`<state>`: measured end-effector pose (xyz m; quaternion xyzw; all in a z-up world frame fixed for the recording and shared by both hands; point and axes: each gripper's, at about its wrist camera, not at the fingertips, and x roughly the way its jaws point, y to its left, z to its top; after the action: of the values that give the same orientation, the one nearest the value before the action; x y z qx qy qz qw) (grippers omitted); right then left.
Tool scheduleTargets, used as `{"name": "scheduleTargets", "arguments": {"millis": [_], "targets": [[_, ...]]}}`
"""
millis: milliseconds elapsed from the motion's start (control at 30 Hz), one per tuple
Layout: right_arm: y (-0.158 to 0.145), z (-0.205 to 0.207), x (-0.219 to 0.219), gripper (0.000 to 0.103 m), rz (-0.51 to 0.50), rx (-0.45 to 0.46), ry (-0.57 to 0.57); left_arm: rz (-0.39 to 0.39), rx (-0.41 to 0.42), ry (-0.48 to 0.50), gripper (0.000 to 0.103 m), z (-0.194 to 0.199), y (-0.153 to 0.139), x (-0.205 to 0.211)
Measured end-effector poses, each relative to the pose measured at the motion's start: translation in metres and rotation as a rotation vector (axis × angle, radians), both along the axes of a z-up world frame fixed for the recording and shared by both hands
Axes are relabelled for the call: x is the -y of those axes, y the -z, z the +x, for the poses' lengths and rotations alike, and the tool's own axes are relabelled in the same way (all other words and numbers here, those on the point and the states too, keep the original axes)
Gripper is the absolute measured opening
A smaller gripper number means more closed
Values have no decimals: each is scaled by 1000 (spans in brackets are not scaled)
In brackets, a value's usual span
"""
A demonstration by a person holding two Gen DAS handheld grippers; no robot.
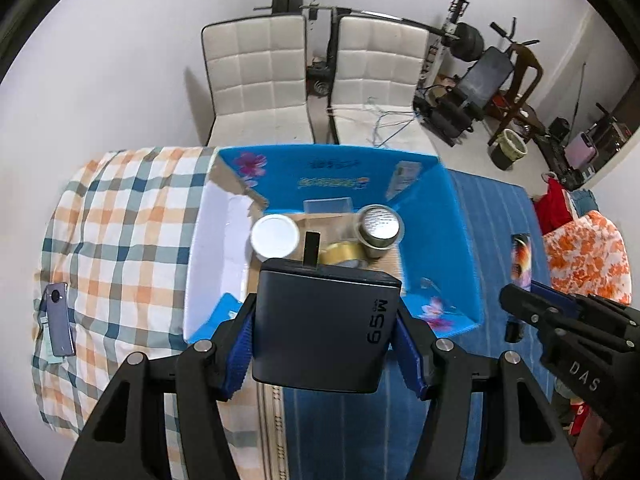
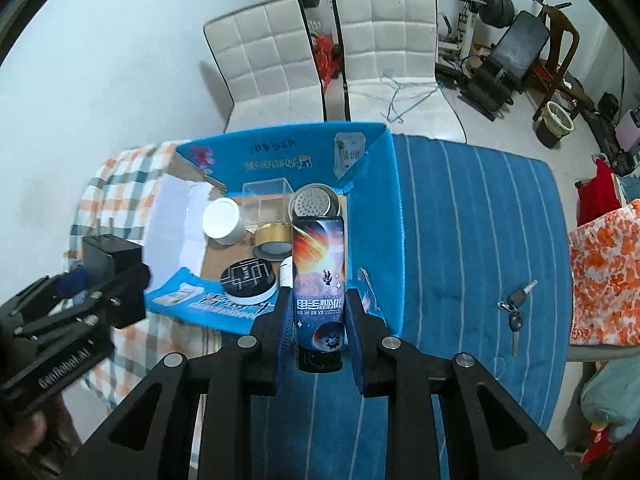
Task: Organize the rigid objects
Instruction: 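Carry the black charger with the left tool while the right tool carries the card to the box, then lower the charger and card into the box and open both tools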
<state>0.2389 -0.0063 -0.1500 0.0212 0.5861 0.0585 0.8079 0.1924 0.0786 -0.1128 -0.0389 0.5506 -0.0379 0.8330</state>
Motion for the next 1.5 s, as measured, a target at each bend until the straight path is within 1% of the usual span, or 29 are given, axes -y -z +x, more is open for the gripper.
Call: {"name": "scheduleTargets", "arguments": {"millis": [100,167,200,267,300,400,467,500,600,700,800,900,933,1000,1100,1133,1200,1233,1267,1300,1333,1367,1400,1433,1467,1500], "targets": [[27,19,-5,27,-3,-43,6,-11,-48,-19,59,18,21,-17],[49,32,-9,27,-19,-77,9,-13,-98,-24,59,34,42,-27],[59,38,-10,27,-24,-92,15,-17,-111,-26,59,37,49,-31],[82,52,-14,27,-48,-126,18,-13,-161,-23,59,48,69,-35],[91,58,-15,27,-57,-138,26,-16,-199,-18,59,55,83,-38],[122,74,-19,27,-80,-186,36,-22,-273,-11,59,66,108,-41],[137,80,-21,27,-96,-207,37,-34,-322,-11,59,73,128,-44],[143,82,-22,27,-102,-215,38,-30,-350,-6,59,76,138,-44],[160,89,-28,27,-124,-239,31,-10,-392,1,59,81,156,-43],[173,92,-30,27,-135,-257,29,-9,-418,3,59,85,169,-42],[183,97,-33,27,-121,-268,30,-8,-424,0,59,86,176,-41],[190,101,-30,27,-72,-276,34,-35,-456,-14,60,87,186,-44],[192,103,-29,27,-61,-284,31,-57,-469,-26,60,87,189,-46],[197,106,-31,28,-51,-299,28,-93,-473,-41,60,87,191,-50],[205,108,-33,28,-60,-316,21,-91,-461,-38,62,87,186,-51],[207,108,-33,28,-61,-323,22,-80,-459,-32,64,88,184,-51],[210,107,-32,28,-62,-332,24,-69,-454,-18,70,88,180,-50],[210,107,-32,28,-62,-334,23,-73,-449,-11,78,86,176,-48],[210,107,-32,32,-69,-334,21,-71,-445,-8,85,85,174,-46],[210,109,-37,35,-79,-333,19,-62,-436,-5,90,83,171,-45],[208,108,-37,43,-84,-327,15,-43,-423,1,93,81,166,-43],[204,107,-37,55,-86,-319,10,-30,-414,4,93,80,164,-41],[202,106,-38,62,-92,-314,6,-19,-406,5,93,78,160,-39],[200,103,-38,78,-97,-309,5,-6,-400,4,94,76,157,-38],[196,101,-38,83,-94,-300,4,6,-392,5,101,74,154,-38],[192,99,-38,83,-90,-291,1,11,-383,6,103,71,151,-37]]}}
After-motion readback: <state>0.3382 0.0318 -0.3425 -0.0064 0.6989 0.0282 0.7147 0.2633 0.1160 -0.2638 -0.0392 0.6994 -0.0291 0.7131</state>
